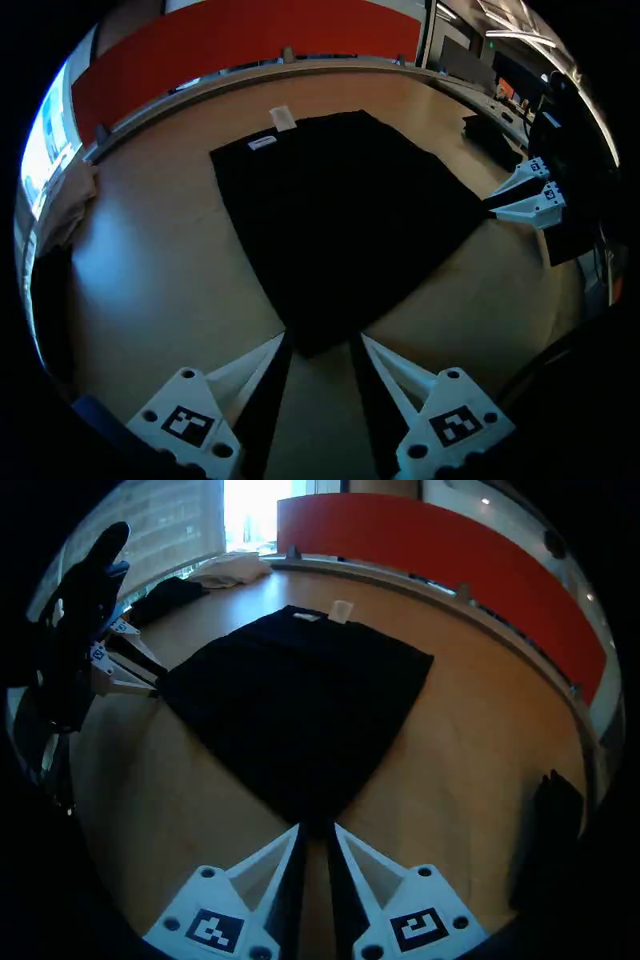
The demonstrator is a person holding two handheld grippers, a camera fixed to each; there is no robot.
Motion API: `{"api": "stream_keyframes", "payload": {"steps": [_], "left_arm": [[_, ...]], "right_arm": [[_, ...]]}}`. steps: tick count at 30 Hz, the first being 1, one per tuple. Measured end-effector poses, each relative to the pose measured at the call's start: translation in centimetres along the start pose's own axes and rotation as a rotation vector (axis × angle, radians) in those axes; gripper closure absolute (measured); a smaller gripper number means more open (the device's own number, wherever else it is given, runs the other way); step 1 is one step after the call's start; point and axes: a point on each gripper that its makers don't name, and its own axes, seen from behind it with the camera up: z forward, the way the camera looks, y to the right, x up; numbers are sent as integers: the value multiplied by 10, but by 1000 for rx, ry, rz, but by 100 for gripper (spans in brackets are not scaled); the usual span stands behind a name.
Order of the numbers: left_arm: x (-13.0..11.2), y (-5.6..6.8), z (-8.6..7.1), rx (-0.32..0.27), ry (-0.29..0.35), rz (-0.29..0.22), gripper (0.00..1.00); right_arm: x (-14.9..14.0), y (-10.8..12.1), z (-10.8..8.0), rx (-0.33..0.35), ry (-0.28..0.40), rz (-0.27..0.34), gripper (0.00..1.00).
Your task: Fold towel
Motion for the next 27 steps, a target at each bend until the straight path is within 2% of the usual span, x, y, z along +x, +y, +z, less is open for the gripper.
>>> {"api": "stream_keyframes", "payload": {"steps": [3, 11, 17, 23, 27], "left_arm": [[-1, -3, 0, 6, -3, -7, 63], [-2, -7, 0, 13, -13, -9, 80], [-1, -5, -1, 11, -11, -19, 87], [0, -1, -2, 0, -8, -14, 89], [2, 0, -4, -3, -2, -29, 89]], "right_arm": [[0, 2, 0, -8, -1, 3, 85], [1, 6, 0, -19, -6, 3, 86], [2, 5, 0, -16, -8, 11, 87], [5, 8, -3, -26, -2, 14, 87], [8, 8, -6, -23, 4, 12, 88]]}}
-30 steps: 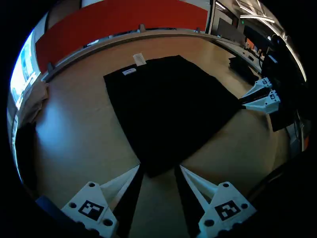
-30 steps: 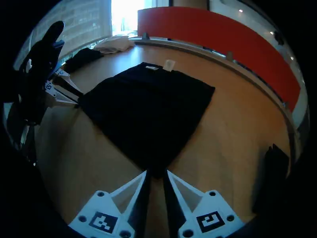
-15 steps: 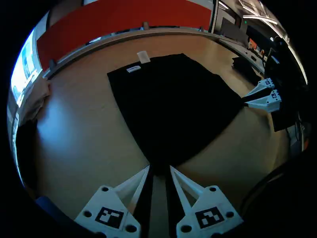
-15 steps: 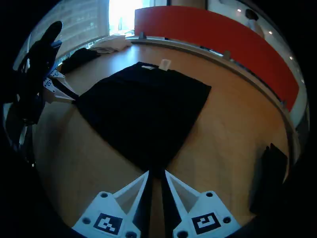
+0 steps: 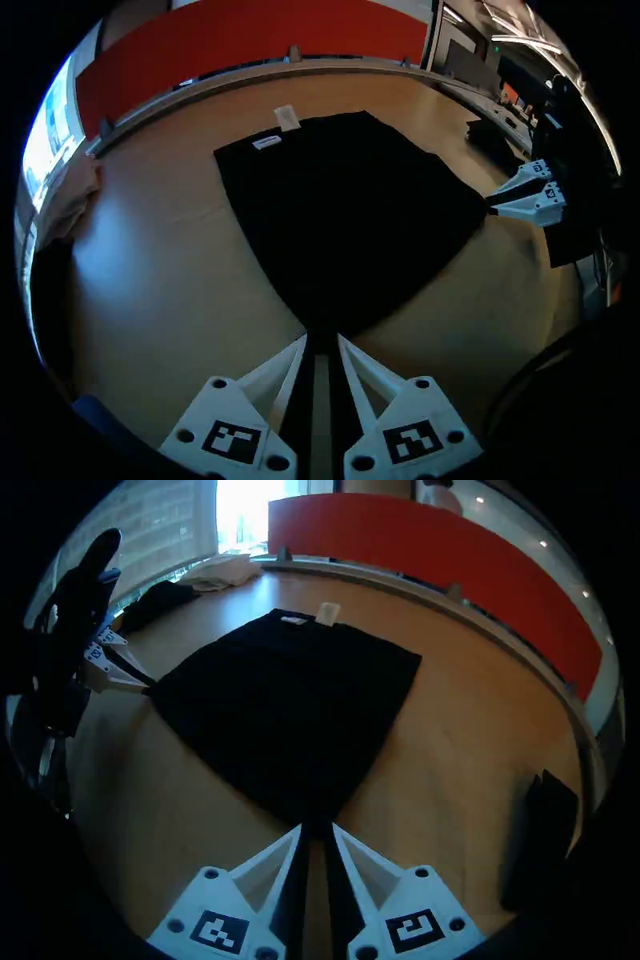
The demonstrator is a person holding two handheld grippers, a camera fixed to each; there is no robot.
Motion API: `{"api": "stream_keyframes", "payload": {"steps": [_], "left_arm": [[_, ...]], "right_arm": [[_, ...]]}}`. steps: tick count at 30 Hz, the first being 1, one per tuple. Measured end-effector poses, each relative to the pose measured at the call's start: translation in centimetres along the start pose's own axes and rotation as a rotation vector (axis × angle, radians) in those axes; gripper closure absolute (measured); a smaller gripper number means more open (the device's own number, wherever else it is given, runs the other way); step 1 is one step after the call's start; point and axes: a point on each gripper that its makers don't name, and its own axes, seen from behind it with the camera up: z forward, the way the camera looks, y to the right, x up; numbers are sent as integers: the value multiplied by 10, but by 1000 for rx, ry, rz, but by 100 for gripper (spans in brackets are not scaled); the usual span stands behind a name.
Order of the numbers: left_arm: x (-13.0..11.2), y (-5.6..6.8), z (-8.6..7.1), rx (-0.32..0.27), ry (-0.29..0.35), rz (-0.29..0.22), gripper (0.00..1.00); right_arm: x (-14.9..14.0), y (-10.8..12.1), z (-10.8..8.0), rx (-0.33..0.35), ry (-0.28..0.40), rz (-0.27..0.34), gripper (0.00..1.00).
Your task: Fold towel
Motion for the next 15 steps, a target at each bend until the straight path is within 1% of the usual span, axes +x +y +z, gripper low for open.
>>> {"api": "stream_keyframes", "payload": {"steps": [8, 15], "left_arm": [[10, 1, -13, -1, 24, -29, 89], [27, -3, -31, 1, 64, -76, 89]], "right_arm": [[18, 0, -13, 0, 32, -7, 88], [40, 0, -33, -5, 75, -14, 88]]}}
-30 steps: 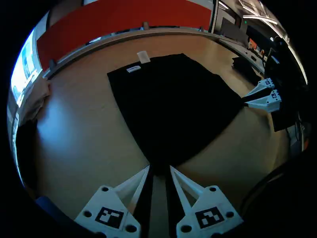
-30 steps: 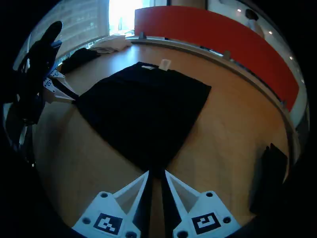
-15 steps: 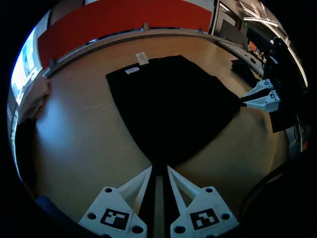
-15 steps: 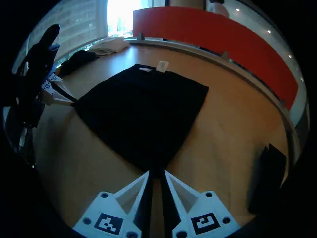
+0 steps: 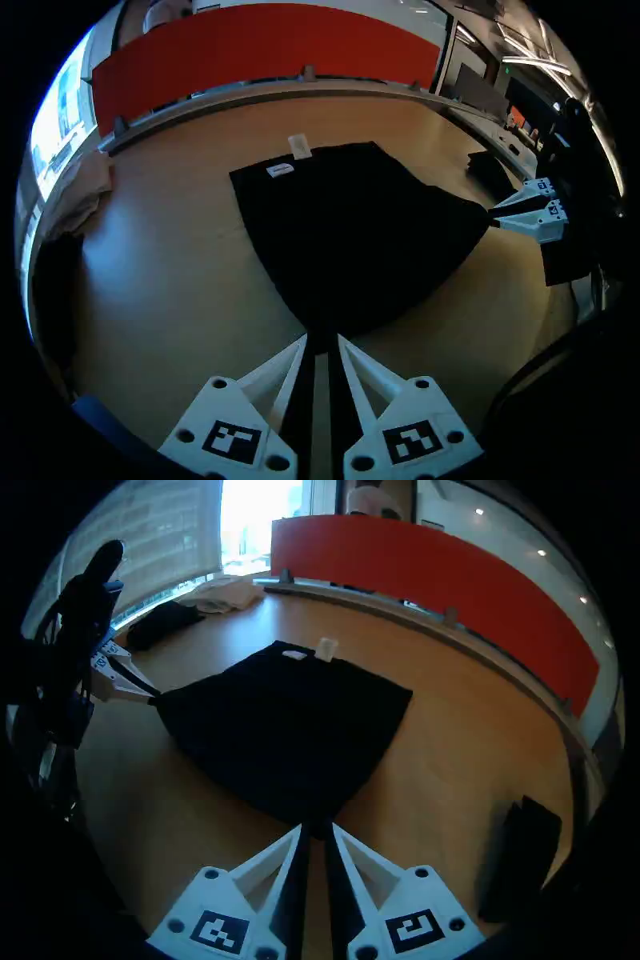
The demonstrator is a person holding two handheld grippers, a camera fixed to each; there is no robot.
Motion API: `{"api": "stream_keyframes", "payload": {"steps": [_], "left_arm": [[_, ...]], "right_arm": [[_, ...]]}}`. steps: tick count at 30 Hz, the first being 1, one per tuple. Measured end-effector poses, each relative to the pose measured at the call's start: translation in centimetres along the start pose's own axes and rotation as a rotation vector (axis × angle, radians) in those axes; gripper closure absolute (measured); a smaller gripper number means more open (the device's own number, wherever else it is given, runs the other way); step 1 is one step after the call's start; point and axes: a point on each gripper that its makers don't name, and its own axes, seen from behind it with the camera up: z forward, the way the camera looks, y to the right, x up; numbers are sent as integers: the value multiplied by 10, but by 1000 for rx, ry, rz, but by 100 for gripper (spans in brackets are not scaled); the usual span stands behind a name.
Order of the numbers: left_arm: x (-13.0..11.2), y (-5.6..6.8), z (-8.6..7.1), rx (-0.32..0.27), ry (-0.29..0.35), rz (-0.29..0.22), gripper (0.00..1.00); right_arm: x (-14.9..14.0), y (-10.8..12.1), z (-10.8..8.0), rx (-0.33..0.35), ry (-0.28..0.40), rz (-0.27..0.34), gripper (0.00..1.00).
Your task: Fold towel
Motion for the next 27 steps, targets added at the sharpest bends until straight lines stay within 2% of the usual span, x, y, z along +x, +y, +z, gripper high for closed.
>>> {"api": "stream_keyframes", "payload": {"steps": [5, 14, 27], "left_arm": [[13, 0, -15, 5, 25, -25, 89], [32, 9, -46, -10, 57, -74, 90], [39, 22, -86, -39, 79, -115, 90]], "right_arm": [[14, -1, -16, 0, 27, -1, 88], [32, -4, -46, 3, 56, 17, 88], [42, -10, -81, 13, 59, 3, 88]]}}
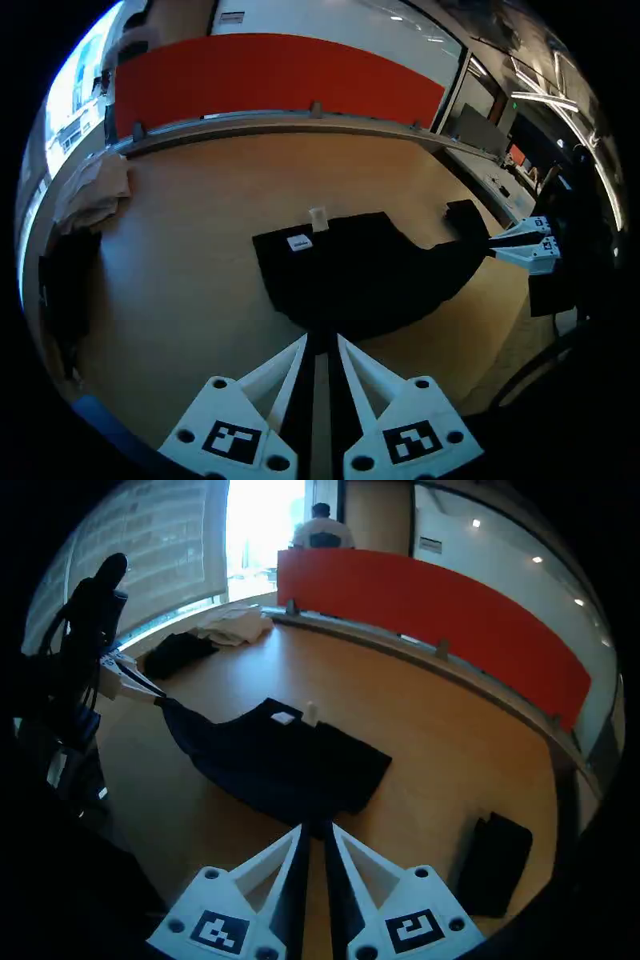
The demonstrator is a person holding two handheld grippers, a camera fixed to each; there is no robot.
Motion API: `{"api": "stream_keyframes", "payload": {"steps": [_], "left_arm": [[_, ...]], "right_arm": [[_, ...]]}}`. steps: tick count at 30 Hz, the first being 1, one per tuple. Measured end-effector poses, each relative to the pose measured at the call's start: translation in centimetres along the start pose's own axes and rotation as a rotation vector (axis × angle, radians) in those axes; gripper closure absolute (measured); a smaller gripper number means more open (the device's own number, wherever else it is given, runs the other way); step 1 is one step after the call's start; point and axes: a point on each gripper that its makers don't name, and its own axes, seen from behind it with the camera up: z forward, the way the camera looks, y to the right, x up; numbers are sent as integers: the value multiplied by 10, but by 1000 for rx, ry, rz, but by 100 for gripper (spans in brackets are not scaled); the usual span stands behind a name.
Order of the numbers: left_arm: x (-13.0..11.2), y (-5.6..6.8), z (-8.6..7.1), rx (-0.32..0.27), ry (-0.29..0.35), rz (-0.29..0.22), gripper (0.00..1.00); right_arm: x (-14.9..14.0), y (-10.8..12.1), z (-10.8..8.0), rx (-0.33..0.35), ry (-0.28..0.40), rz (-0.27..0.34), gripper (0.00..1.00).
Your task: Fold towel
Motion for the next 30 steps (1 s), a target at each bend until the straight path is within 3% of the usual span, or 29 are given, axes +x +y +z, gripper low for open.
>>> {"api": "stream_keyframes", "payload": {"steps": [17, 30], "left_arm": [[0, 5, -8, -13, 4, -27, 90], [16, -8, 15, 12, 23, -46, 89]], "right_arm": [[2, 0, -5, 2, -8, -5, 88], [4, 16, 20, -16, -24, -4, 88]]}}
